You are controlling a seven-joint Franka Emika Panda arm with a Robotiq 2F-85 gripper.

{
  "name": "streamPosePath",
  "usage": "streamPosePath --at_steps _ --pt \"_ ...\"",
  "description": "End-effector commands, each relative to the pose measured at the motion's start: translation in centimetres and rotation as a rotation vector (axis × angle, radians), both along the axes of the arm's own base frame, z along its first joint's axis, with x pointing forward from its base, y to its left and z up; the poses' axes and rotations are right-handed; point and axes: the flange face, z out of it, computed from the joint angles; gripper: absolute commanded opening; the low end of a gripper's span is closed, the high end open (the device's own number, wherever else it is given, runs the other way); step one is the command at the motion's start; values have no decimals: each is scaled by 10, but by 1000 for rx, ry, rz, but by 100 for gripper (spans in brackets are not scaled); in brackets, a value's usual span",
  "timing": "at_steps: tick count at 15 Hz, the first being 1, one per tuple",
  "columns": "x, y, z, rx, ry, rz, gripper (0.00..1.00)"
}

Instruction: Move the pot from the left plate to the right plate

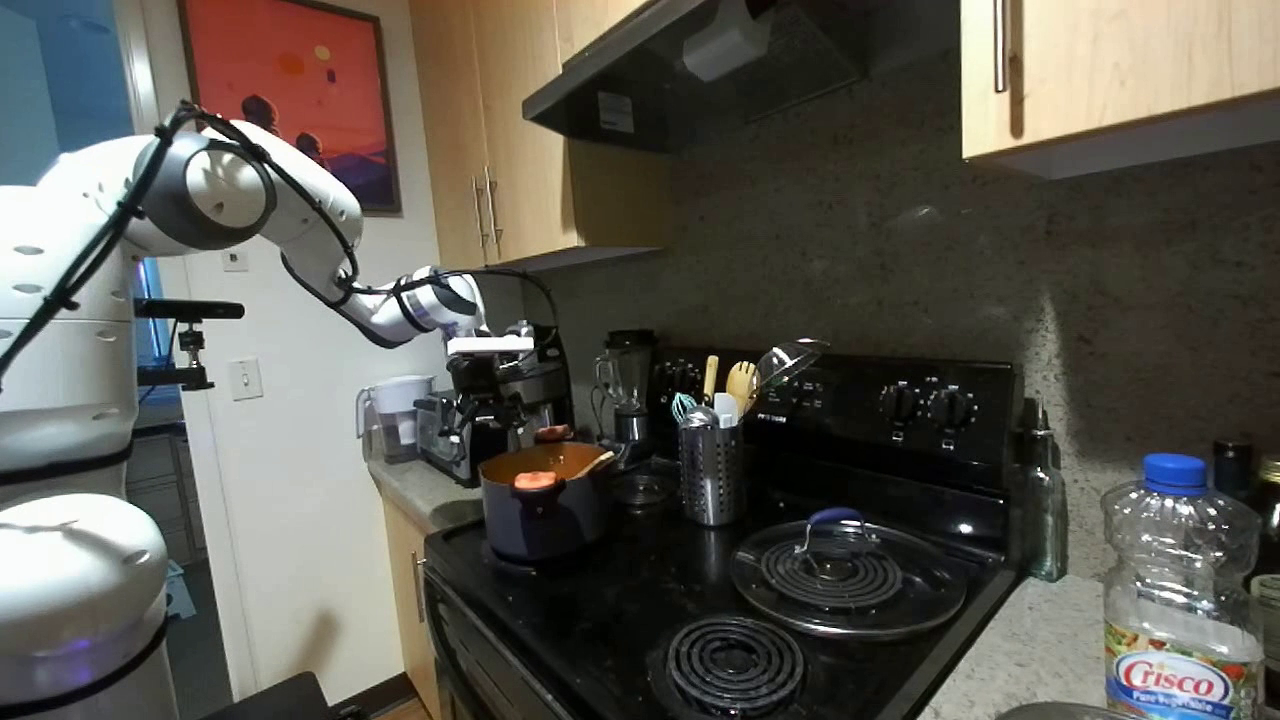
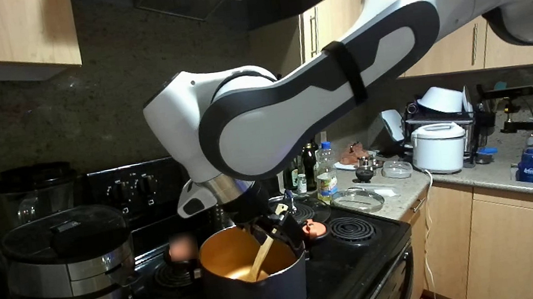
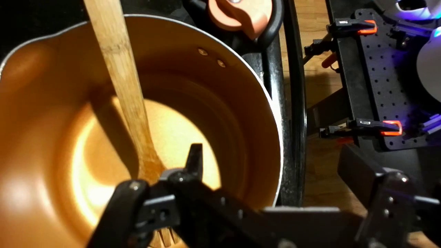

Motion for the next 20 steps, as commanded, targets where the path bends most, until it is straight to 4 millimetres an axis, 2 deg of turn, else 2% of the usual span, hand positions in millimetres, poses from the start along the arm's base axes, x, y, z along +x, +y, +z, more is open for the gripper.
streamPosePath --at_steps 1,6,15,20 --pt "-8 -14 -4 36 -31 37 100" --pt "-4 -31 -27 39 -12 12 100" --pt "5 -52 -47 3 38 -12 100" --pt "5 -59 -55 -20 95 180 100"
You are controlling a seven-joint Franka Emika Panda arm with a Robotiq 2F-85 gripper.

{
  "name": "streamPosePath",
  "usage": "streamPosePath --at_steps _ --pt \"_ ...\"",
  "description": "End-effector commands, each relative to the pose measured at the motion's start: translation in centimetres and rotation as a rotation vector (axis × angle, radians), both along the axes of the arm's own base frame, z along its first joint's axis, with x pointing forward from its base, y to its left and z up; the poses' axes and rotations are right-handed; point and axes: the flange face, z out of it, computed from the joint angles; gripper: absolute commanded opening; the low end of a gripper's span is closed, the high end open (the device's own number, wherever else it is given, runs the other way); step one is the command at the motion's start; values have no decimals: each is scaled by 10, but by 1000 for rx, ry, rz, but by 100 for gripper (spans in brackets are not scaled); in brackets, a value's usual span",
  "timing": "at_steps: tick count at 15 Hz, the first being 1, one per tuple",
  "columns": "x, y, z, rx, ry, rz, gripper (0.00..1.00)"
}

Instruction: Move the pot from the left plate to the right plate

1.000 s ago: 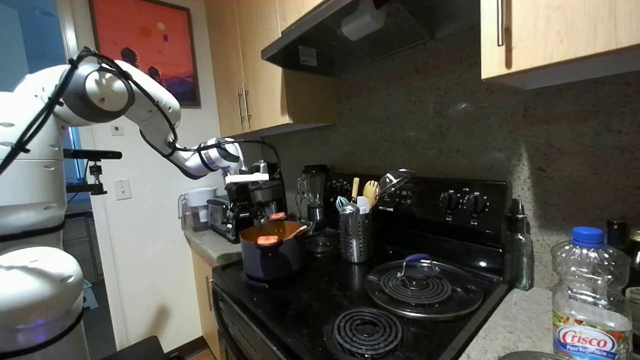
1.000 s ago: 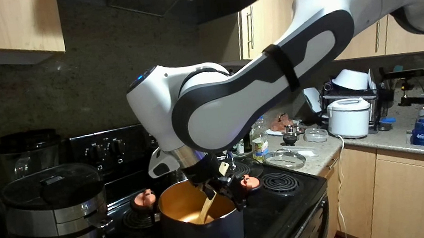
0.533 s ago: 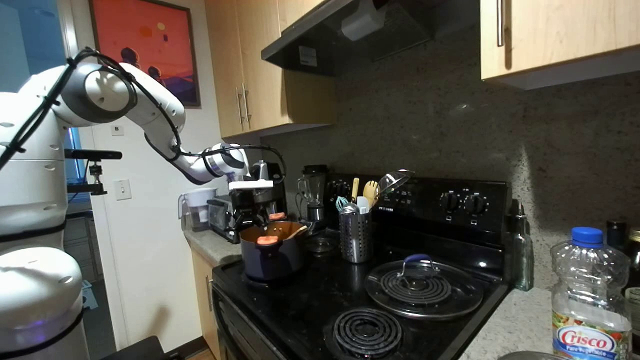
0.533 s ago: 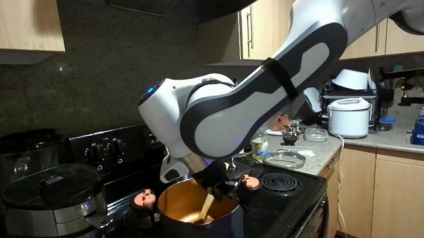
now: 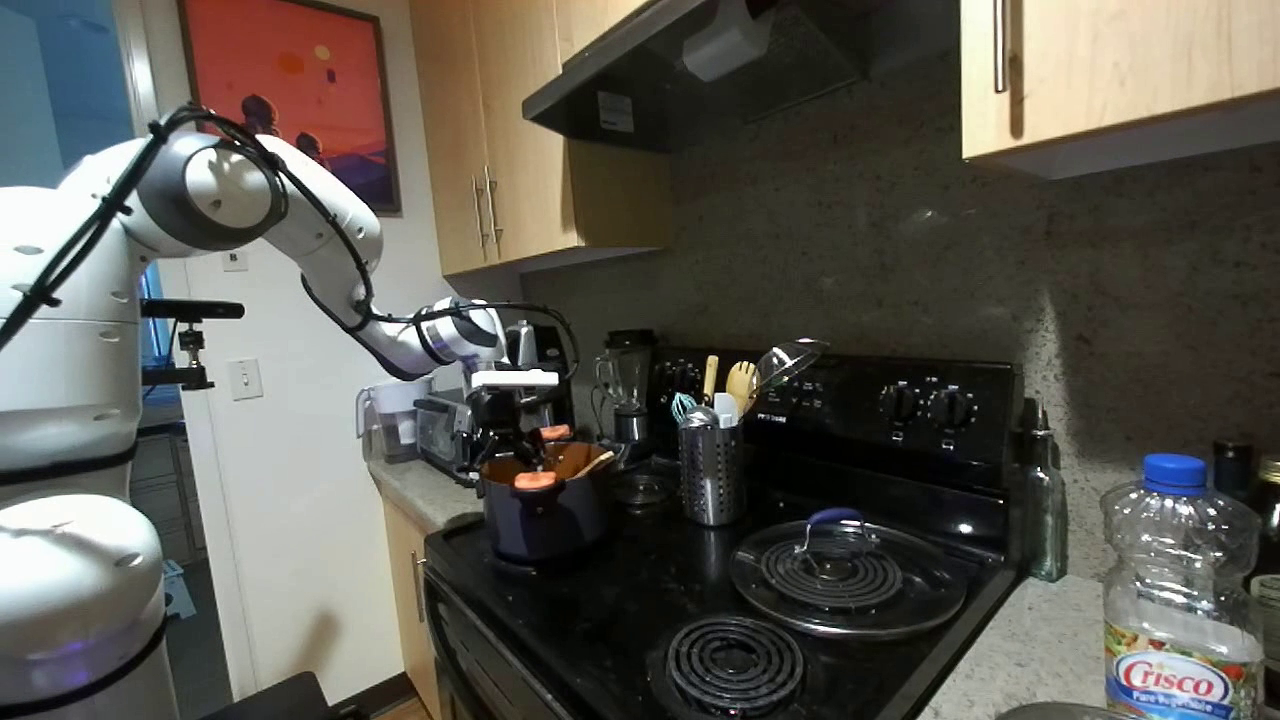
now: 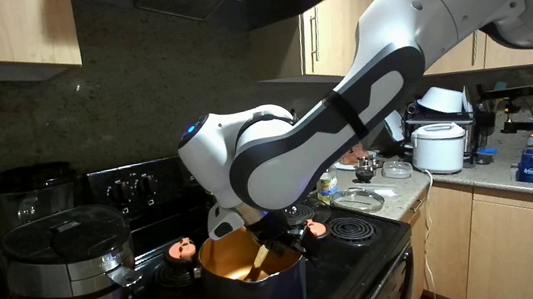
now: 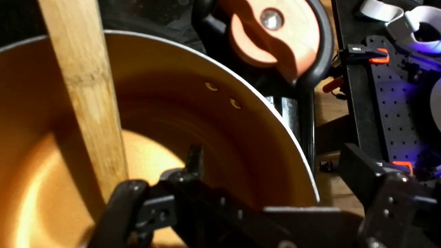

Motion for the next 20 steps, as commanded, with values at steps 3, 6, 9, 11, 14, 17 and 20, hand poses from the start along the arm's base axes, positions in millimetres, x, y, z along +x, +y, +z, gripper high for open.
streamPosePath --at_steps 3,6,9,11,14,17,20 --pt "2 -8 2 16 32 250 100" --pt "2 -7 3 11 26 303 100" --pt "8 -2 -5 12 47 252 100" --pt "8 -2 -6 12 49 252 100" --pt "8 -2 -6 12 49 252 100" --pt "12 3 -6 96 72 387 100" --pt "12 8 -1 152 84 533 100"
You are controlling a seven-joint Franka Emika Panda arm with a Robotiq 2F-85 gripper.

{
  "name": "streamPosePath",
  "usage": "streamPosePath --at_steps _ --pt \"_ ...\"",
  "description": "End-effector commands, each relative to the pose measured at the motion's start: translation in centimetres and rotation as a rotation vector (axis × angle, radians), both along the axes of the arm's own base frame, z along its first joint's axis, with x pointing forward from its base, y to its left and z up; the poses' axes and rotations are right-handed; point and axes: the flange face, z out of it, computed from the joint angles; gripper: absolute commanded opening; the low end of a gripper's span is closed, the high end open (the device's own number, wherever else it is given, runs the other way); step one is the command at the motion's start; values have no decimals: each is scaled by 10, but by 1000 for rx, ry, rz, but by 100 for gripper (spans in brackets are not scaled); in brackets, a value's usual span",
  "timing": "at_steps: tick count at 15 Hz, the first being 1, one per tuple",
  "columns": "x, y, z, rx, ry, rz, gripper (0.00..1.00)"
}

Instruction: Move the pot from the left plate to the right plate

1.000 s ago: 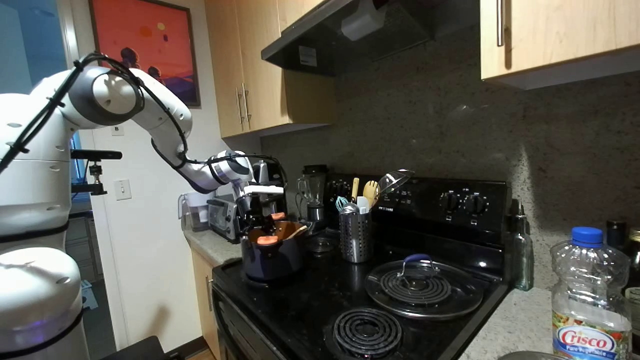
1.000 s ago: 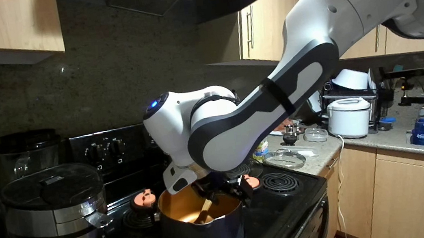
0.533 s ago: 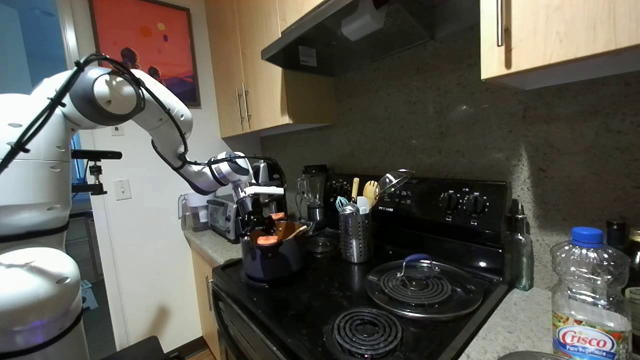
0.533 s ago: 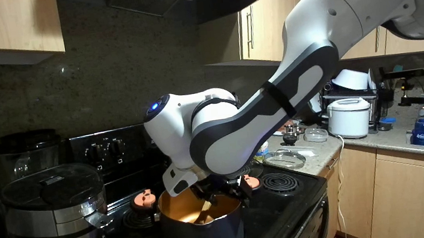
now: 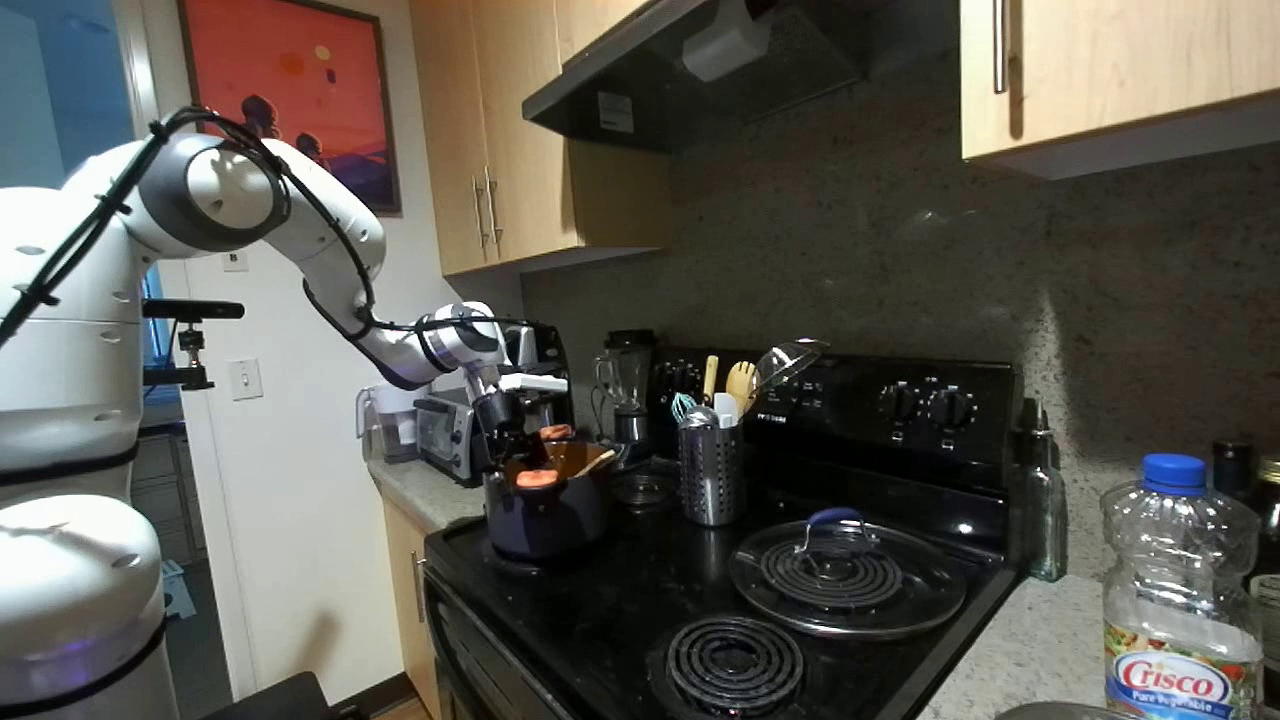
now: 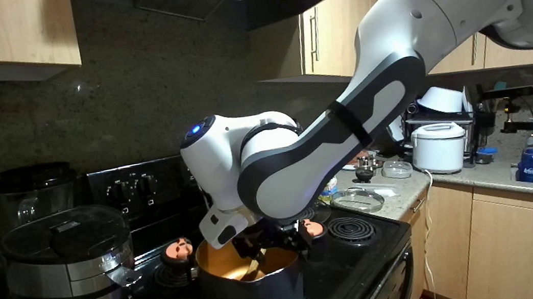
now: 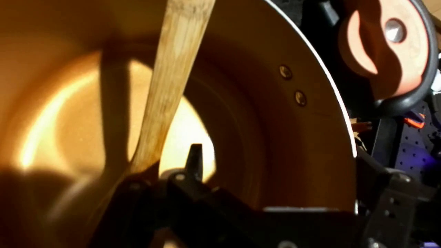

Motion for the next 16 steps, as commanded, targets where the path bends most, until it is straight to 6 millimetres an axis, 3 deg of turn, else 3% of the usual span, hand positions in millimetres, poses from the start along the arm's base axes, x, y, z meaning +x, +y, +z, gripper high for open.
streamPosePath --at_steps 1,7,12,13,14,16 --pt "0 4 6 87 7 157 100" --pt "-15 3 15 121 -1 272 100" --pt "-32 4 15 128 -27 265 100" --pt "-35 3 15 124 -25 263 93" --pt "-38 2 15 121 -28 261 72" --pt "-42 1 14 118 -30 262 66"
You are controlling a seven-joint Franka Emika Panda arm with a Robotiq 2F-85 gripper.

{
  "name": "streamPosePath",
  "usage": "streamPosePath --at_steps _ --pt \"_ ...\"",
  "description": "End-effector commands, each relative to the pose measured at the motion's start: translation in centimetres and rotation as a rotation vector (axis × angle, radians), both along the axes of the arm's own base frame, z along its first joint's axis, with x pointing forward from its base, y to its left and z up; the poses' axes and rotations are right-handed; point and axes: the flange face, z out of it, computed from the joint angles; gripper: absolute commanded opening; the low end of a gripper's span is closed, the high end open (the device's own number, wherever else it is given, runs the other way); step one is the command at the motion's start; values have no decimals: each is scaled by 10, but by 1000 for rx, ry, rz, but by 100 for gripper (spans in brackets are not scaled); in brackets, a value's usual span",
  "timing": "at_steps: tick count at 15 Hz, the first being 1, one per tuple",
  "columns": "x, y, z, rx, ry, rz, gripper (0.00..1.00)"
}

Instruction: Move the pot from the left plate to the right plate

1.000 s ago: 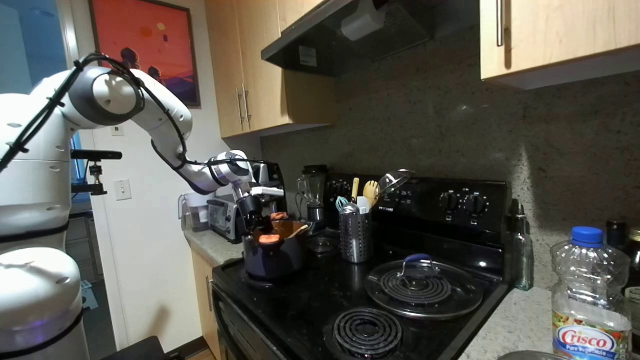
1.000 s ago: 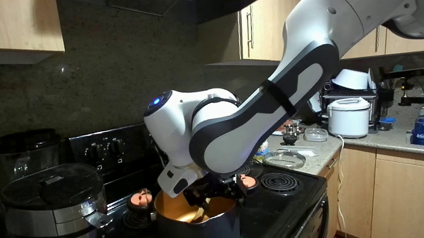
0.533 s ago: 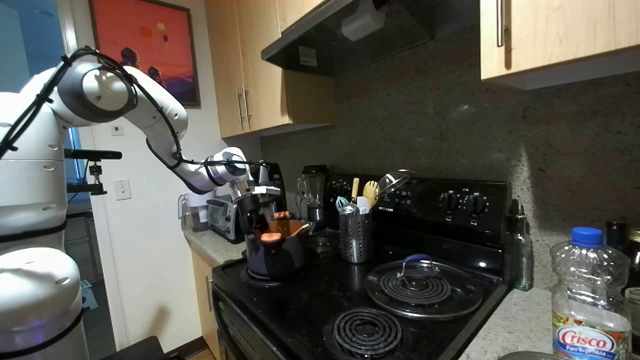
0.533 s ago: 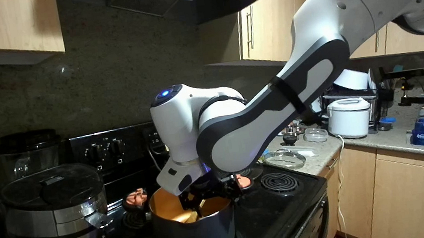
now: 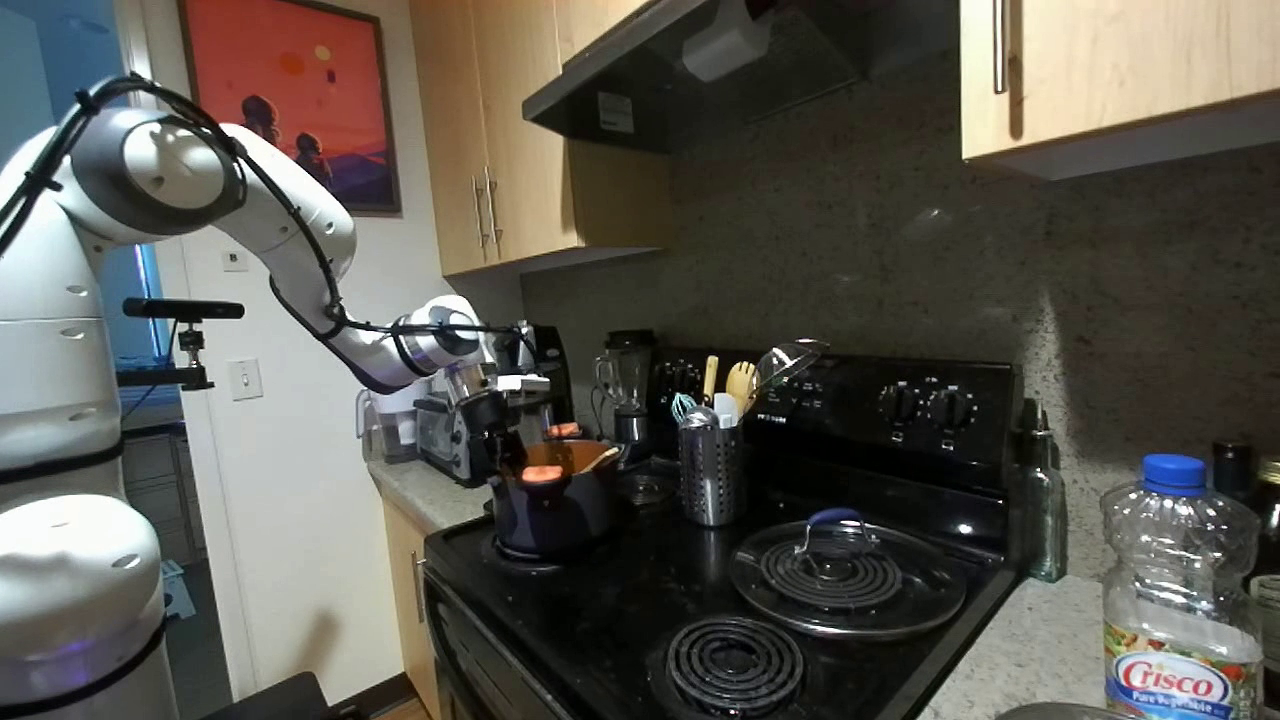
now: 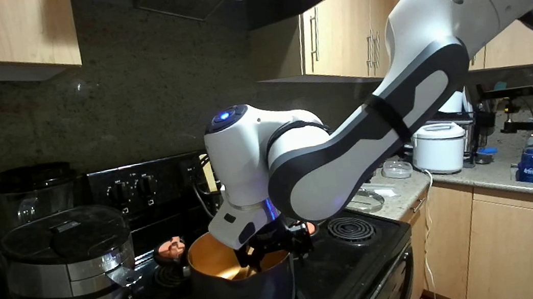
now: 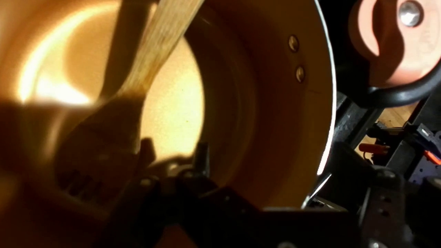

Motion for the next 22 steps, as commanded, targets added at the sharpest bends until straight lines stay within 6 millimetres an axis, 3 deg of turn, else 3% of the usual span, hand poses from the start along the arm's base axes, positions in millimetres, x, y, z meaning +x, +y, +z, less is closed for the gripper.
streamPosePath --at_steps 1,7,9,22 --pt "-16 -4 6 21 -29 3 59" --pt "-22 -4 8 20 -42 0 12" --pt "-24 -4 10 10 -47 -7 5" --pt "-22 -12 19 6 -101 -73 6"
